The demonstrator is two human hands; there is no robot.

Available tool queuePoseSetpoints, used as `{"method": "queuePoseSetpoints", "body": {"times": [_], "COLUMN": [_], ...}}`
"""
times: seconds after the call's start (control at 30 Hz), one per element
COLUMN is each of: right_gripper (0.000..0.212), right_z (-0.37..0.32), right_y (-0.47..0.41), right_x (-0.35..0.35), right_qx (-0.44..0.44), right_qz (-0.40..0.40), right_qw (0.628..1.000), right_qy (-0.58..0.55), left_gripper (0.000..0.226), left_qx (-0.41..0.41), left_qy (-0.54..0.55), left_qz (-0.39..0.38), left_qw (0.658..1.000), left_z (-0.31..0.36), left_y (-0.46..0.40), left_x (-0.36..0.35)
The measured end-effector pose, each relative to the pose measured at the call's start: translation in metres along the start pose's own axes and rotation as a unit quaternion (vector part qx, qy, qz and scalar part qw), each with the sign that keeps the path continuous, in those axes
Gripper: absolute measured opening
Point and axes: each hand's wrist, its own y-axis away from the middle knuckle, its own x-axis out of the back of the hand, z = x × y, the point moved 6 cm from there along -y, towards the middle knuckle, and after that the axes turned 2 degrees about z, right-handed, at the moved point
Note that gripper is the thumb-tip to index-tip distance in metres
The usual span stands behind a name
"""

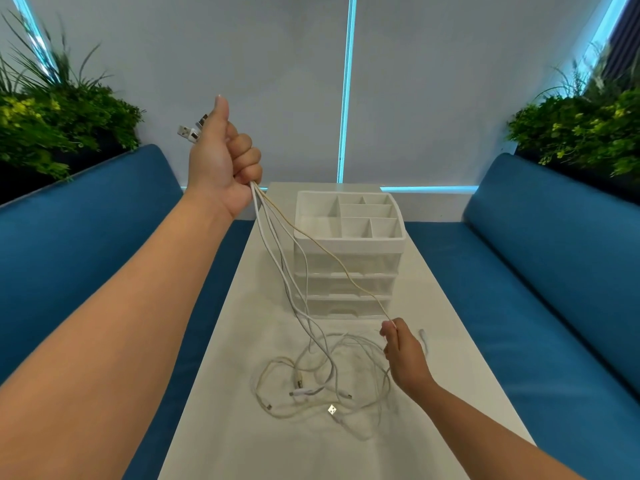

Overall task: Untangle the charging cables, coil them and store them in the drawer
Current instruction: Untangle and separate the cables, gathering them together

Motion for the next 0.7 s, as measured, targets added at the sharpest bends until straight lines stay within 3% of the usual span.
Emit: {"method": "queuePoseSetpoints", "body": {"times": [0.13, 0.3, 0.43, 0.5, 0.57, 0.7], "right_gripper": [0.047, 0.050, 0.049, 0.041, 0.012, 0.092], "right_z": [-0.003, -0.008, 0.002, 0.008, 0.010, -0.048], "right_y": [0.008, 0.006, 0.006, 0.004, 0.003, 0.001], "right_x": [0.004, 0.005, -0.004, -0.014, -0.021, -0.020], "right_qx": [-0.039, -0.005, 0.016, 0.031, 0.025, 0.034], "right_qz": [0.004, 0.016, -0.037, -0.092, -0.145, -0.220], "right_qw": [0.996, 1.000, 0.999, 0.992, 0.980, 0.971], "right_qy": [-0.084, -0.006, 0.030, 0.082, 0.137, 0.084], "left_gripper": [0.056, 0.056, 0.057, 0.056, 0.056, 0.054], "left_qx": [-0.007, -0.015, -0.018, -0.012, -0.003, 0.020], "left_qy": [-0.001, 0.008, 0.009, 0.002, -0.006, -0.032], "left_qz": [0.026, 0.033, 0.027, 0.020, 0.014, -0.010], "left_qw": [1.000, 0.999, 0.999, 1.000, 1.000, 0.999], "left_z": [0.000, 0.003, 0.004, 0.000, -0.007, -0.027], "left_y": [-0.001, -0.003, -0.001, 0.002, 0.005, 0.012], "left_x": [0.011, 0.015, 0.010, 0.006, 0.001, -0.010]}}
